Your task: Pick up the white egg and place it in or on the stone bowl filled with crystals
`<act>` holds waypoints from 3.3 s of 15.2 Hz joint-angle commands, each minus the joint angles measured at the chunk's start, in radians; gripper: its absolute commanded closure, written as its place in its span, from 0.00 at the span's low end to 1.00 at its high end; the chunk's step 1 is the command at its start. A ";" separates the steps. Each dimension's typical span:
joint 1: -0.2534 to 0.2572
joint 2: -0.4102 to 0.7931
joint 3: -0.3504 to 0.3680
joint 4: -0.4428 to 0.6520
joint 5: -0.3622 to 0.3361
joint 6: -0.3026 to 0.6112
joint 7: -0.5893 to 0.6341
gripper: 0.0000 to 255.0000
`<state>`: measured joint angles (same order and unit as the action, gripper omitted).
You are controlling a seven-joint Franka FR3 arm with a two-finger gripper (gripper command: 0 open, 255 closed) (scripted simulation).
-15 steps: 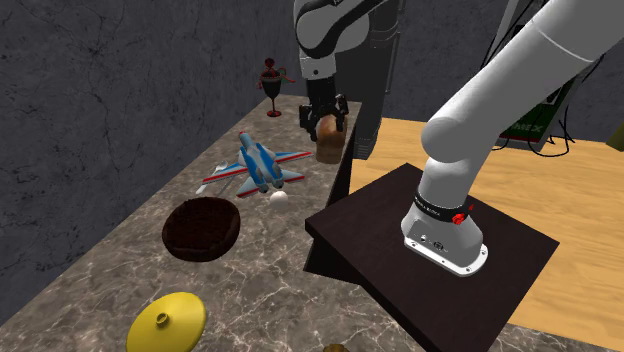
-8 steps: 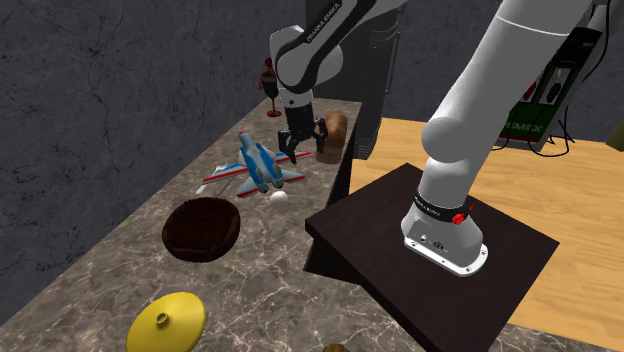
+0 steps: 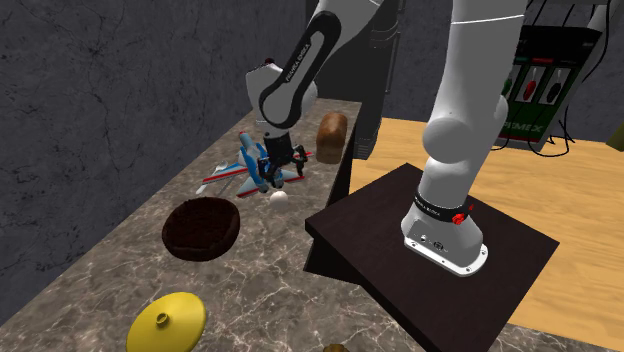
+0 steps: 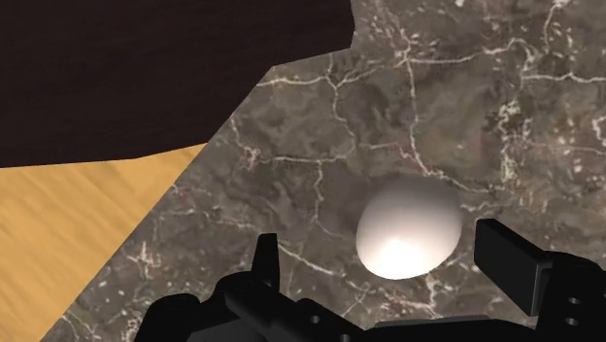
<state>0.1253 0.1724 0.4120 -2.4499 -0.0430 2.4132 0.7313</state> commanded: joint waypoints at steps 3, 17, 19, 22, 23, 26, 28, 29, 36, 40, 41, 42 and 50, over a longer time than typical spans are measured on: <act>0.064 0.185 -0.039 0.126 -0.114 0.046 0.145 0.00; 0.096 0.278 -0.081 0.122 -0.169 0.138 0.185 0.00; 0.096 0.278 -0.080 0.122 -0.169 0.138 0.185 0.00; 0.096 0.278 -0.080 0.122 -0.169 0.138 0.185 1.00; 0.096 0.278 -0.081 0.122 -0.169 0.138 0.185 1.00; 0.096 0.279 -0.081 0.122 -0.169 0.138 0.185 1.00; 0.096 0.278 -0.081 0.122 -0.169 0.138 0.185 1.00; 0.096 0.278 -0.081 0.122 -0.169 0.138 0.185 1.00; 0.067 0.181 -0.041 0.105 -0.115 0.064 0.150 1.00; 0.054 0.127 -0.022 0.100 -0.083 0.018 0.129 1.00; 0.051 0.114 -0.018 0.099 -0.075 0.007 0.124 1.00; 0.048 0.101 -0.014 0.099 -0.067 -0.005 0.119 1.00; 0.032 -0.001 0.010 0.104 -0.007 -0.104 0.079 1.00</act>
<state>0.1588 0.1824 0.4204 -2.3458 -0.0558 2.3200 0.8145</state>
